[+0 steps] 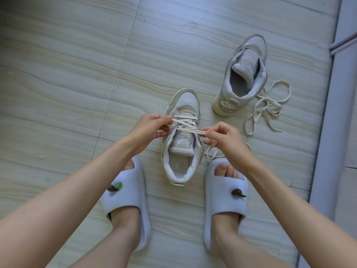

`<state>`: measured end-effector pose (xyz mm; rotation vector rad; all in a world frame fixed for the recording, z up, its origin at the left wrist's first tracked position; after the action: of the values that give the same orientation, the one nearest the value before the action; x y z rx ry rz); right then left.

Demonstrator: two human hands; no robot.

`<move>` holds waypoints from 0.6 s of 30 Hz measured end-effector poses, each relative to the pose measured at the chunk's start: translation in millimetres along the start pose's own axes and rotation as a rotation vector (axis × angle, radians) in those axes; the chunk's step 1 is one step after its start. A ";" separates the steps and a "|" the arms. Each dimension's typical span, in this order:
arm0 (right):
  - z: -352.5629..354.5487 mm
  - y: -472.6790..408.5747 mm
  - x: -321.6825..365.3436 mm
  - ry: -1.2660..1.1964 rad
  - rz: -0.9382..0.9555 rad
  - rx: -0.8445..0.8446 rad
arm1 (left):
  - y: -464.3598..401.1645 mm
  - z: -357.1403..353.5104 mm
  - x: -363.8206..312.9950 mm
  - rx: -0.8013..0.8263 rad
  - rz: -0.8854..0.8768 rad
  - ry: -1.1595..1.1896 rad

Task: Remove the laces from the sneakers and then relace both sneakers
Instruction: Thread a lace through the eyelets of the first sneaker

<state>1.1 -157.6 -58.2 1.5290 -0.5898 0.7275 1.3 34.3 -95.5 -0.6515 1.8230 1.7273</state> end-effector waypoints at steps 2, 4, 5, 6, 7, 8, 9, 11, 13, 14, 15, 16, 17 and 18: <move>1.4 -1.9 -6.3 -0.087 -0.061 -0.030 | 0.3 -0.1 0.6 0.010 0.004 -0.062; 1.5 -5.1 -11.8 -0.240 -0.125 -0.038 | 0.5 -0.9 0.1 0.020 -0.001 -0.141; 0.6 -6.3 -14.0 -0.317 -0.155 -0.018 | 0.3 -1.8 -0.8 0.024 -0.005 -0.173; -1.9 -6.3 -14.9 -0.387 -0.183 0.021 | 0.2 -2.8 -2.3 0.024 -0.011 -0.201; -4.9 -5.0 -15.1 -0.460 -0.212 0.071 | 0.1 -3.5 -4.5 0.019 -0.020 -0.228; -7.3 -3.5 -15.6 -0.543 -0.239 0.117 | 0.1 -4.0 -7.2 0.012 -0.033 -0.258; -7.9 -2.4 -17.0 -0.629 -0.262 0.146 | 0.6 -4.6 -9.9 0.006 -0.049 -0.292; -6.5 -1.1 -21.9 -0.717 -0.292 0.172 | 3.1 -6.2 -14.3 0.002 -0.090 -0.364; -2.1 -3.2 -27.8 -0.601 -0.288 0.176 | 6.2 -6.5 -15.9 -0.011 -0.125 -0.417; -0.2 -5.1 -28.6 -0.519 -0.276 0.176 | 7.3 -6.0 -15.5 -0.019 -0.137 -0.424; 1.2 -7.6 -28.2 -0.448 -0.265 0.167 | 8.6 -5.1 -14.5 -0.028 -0.142 -0.416; 1.7 -10.0 -26.6 -0.382 -0.256 0.154 | 9.8 -4.5 -13.2 -0.035 -0.143 -0.402; 1.3 -12.3 -23.2 -0.295 -0.240 0.151 | 11.2 -4.3 -11.2 -0.041 -0.140 -0.391; 0.1 -14.9 -18.8 -0.175 -0.213 0.153 | 12.2 -4.3 -9.1 -0.052 -0.137 -0.398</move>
<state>-0.4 -157.4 -82.1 1.7795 -0.4991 0.4879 -0.5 30.6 -80.2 -0.4057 1.4311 1.6766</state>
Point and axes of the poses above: each hand's wrist, its own y-axis away from the middle knuckle, its own z-axis out of the back of the hand, x = y × z, the point moved 10 cm from there along -y, towards the middle knuckle, and after that the axes turned 7 degrees about -y, right-handed, at the moved point
